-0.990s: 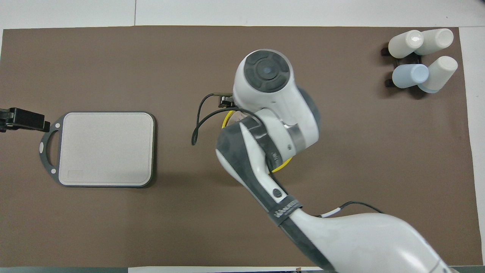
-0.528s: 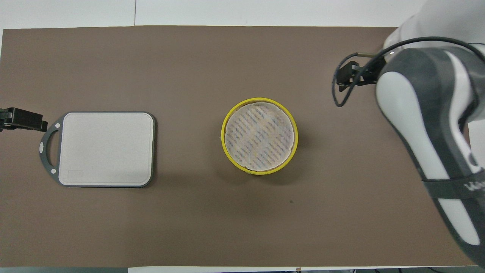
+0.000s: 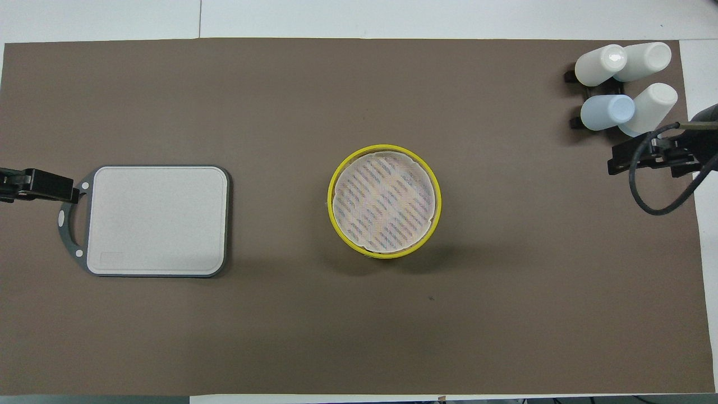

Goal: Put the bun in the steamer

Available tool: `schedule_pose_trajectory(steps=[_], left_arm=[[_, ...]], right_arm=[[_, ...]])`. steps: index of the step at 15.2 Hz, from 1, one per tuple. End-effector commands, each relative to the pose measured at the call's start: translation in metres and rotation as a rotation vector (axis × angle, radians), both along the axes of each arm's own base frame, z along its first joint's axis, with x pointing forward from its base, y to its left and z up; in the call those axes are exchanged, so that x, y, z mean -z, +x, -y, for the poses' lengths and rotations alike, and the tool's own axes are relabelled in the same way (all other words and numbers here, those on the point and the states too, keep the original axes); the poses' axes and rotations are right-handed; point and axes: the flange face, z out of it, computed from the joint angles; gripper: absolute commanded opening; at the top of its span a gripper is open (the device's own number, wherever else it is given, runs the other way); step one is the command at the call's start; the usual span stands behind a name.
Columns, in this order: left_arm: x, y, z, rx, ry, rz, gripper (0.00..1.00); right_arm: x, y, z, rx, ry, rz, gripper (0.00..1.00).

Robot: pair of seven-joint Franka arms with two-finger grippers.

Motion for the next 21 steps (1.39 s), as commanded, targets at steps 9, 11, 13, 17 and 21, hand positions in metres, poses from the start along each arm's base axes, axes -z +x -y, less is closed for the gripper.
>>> schedule_pose_trajectory(steps=[9,11,13,17,21], left_arm=[[0.005,-0.017,-0.008,0.004,0.013,-0.002,1.0],[0.005,-0.016,-0.005,0.005,0.013,0.0,1.0],[0.005,-0.016,-0.003,0.008,0.013,0.0,1.0],[0.005,-0.016,-0.002,0.011,0.013,0.0,1.0],[0.005,-0.016,-0.002,0.011,0.013,0.0,1.0]], right_arm=[[0.003,-0.01,0.017,-0.046,-0.024,-0.023,1.0],[0.004,-0.01,0.017,-0.043,-0.027,-0.018,1.0],[0.004,-0.011,0.037,-0.01,-0.027,-0.019,1.0],[0.004,-0.012,0.067,0.044,-0.018,-0.015,1.0],[0.002,-0.01,0.064,0.038,-0.025,-0.008,1.0]])
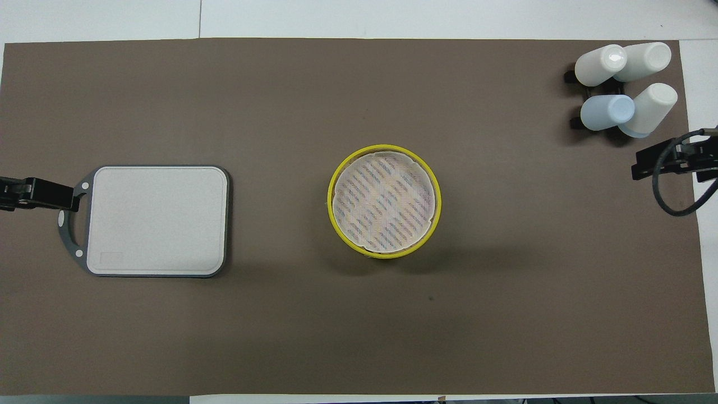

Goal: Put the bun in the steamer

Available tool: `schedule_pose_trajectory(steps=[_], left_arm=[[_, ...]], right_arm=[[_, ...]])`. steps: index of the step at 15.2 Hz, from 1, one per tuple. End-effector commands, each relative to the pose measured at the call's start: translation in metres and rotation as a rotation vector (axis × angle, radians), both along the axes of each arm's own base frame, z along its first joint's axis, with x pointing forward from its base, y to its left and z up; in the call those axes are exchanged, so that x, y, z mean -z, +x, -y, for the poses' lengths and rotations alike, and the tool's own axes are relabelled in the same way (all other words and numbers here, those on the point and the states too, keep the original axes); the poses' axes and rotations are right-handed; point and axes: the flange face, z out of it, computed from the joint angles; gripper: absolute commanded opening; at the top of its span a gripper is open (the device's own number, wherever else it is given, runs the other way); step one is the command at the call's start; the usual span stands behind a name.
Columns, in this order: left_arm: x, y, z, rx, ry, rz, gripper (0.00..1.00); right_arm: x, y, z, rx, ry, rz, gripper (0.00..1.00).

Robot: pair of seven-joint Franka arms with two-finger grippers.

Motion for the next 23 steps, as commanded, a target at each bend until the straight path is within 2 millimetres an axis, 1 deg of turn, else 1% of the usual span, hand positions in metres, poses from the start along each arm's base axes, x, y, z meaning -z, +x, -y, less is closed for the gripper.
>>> schedule_pose_trajectory(steps=[1,2,5,9,10,12,15,17,20,23], left_arm=[[0.0,-0.008,-0.001,0.012,0.015,0.014,1.0],[0.0,-0.009,0.0,0.014,0.015,0.013,1.0],[0.002,-0.009,-0.003,0.009,0.011,0.011,1.0],[0.004,-0.008,-0.002,0.012,0.005,0.023,1.0],[0.004,-0.007,-0.002,0.01,0.005,0.026,1.0],[0.004,-0.007,-0.001,0.012,0.005,0.026,1.0],[0.003,-0.008,0.0,0.013,0.003,0.029,1.0],[0.004,-0.007,0.002,0.012,-0.01,0.029,1.0],[0.004,-0.007,0.002,0.013,-0.01,0.028,1.0],[0.004,-0.007,0.002,0.013,-0.01,0.029,1.0]], right_arm=[[-0.006,-0.001,-0.001,-0.027,-0.006,0.02,1.0],[-0.015,0.001,-0.001,-0.032,-0.011,0.044,1.0],[-0.012,0.004,0.0,-0.058,-0.012,0.044,1.0],[-0.014,0.005,-0.011,-0.076,-0.007,0.043,1.0],[-0.017,0.005,-0.014,-0.081,-0.004,0.045,1.0],[-0.015,0.003,-0.016,-0.087,0.001,0.027,1.0],[-0.017,-0.002,-0.022,-0.082,0.075,0.008,1.0],[-0.024,-0.004,-0.021,-0.081,0.075,0.017,1.0],[-0.023,-0.01,-0.012,-0.065,0.068,-0.014,1.0],[-0.022,-0.01,-0.001,-0.06,0.034,-0.019,1.0]])
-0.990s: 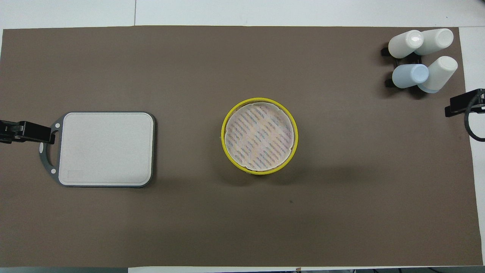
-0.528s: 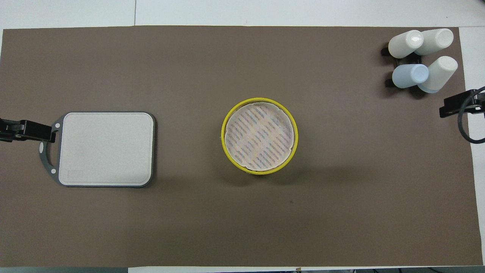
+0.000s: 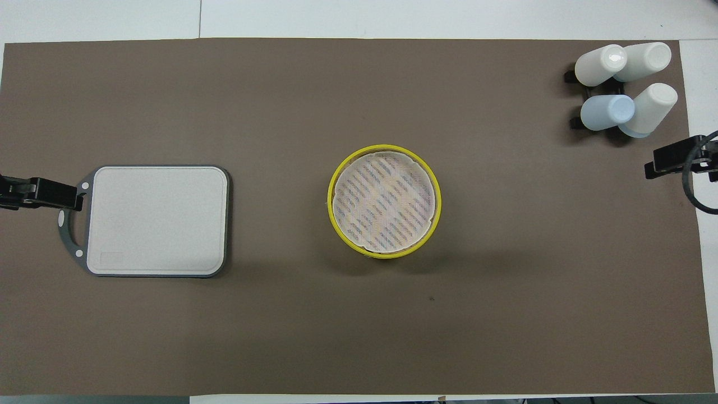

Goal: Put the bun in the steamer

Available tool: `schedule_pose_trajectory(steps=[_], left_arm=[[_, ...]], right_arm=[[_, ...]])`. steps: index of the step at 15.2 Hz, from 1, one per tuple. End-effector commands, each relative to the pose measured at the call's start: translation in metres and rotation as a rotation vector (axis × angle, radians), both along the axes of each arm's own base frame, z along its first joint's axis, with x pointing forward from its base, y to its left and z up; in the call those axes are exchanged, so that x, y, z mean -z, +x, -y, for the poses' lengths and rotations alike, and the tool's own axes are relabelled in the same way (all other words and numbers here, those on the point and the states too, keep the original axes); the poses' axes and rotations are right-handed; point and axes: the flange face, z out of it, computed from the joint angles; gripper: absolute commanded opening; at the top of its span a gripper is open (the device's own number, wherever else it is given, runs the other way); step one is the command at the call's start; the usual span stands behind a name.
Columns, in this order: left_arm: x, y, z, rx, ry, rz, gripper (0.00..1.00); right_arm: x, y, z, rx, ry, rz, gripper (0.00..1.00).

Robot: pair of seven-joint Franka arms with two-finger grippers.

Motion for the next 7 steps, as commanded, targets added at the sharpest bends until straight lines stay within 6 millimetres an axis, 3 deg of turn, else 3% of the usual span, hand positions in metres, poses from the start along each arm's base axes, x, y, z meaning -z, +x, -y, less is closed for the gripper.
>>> schedule_pose_trajectory(steps=[1,7], left_arm=[[0.0001,-0.008,0.0009,0.011,-0.009,0.019,1.0],[-0.0007,-0.0077,0.0018,0.01,-0.018,0.022,1.0]], right_arm=[[-0.0038,-0.0047,0.0145,-0.035,-0.026,-0.005,1.0],[-0.0073,-0.0098,0.0143,-0.049,-0.027,0.011,1.0]])
